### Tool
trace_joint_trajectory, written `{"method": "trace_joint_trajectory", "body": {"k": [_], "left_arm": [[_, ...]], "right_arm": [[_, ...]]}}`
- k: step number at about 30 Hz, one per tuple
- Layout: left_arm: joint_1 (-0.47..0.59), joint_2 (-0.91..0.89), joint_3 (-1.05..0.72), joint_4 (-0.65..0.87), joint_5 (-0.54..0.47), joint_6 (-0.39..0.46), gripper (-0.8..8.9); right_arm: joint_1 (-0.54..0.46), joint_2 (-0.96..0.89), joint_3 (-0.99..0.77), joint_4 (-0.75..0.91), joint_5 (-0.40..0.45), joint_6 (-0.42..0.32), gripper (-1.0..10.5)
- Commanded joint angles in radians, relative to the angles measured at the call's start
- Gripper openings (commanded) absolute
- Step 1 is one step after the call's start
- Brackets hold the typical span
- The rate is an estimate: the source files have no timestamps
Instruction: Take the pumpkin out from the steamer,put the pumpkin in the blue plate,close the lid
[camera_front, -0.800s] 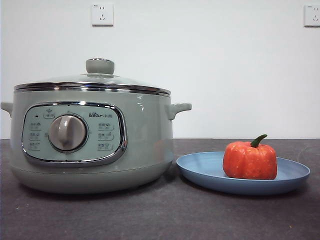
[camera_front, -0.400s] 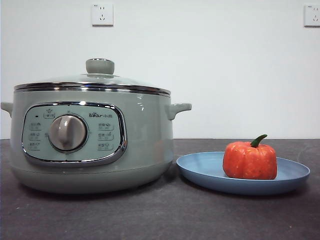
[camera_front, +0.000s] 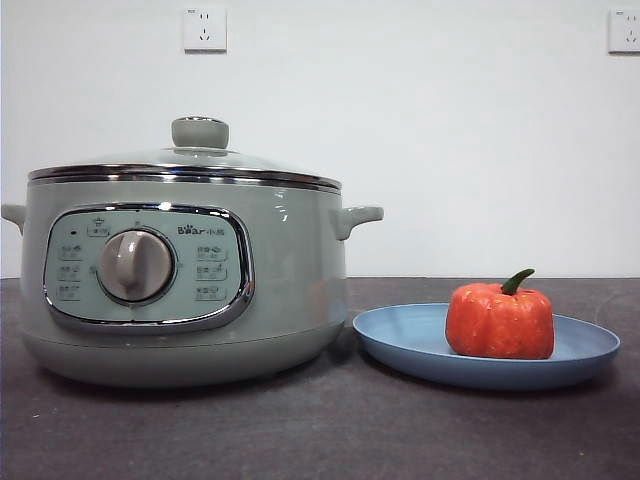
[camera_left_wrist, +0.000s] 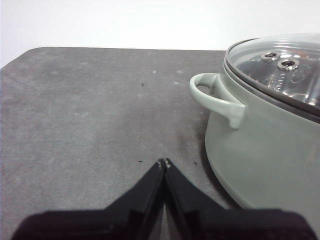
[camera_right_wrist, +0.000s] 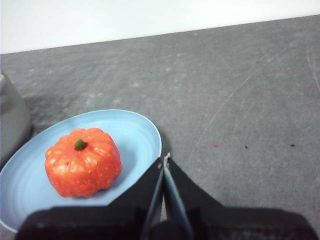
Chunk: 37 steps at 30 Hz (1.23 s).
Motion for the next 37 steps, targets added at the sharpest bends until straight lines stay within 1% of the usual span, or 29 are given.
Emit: {"method": "trace_joint_trajectory", "body": {"k": [1, 37], "left_arm": [[0.003, -0.004, -0.016, 0.001, -0.001, -0.006, -0.03], [0.003, -0.004, -0.016, 0.001, -0.001, -0.006, -0.03]], "right_arm": [[0.000, 0.015, -0.013, 0.005, 0.003, 0.006, 0.0], [0.000, 0.027, -0.013, 0.006, 0.001, 0.006, 0.0]]}}
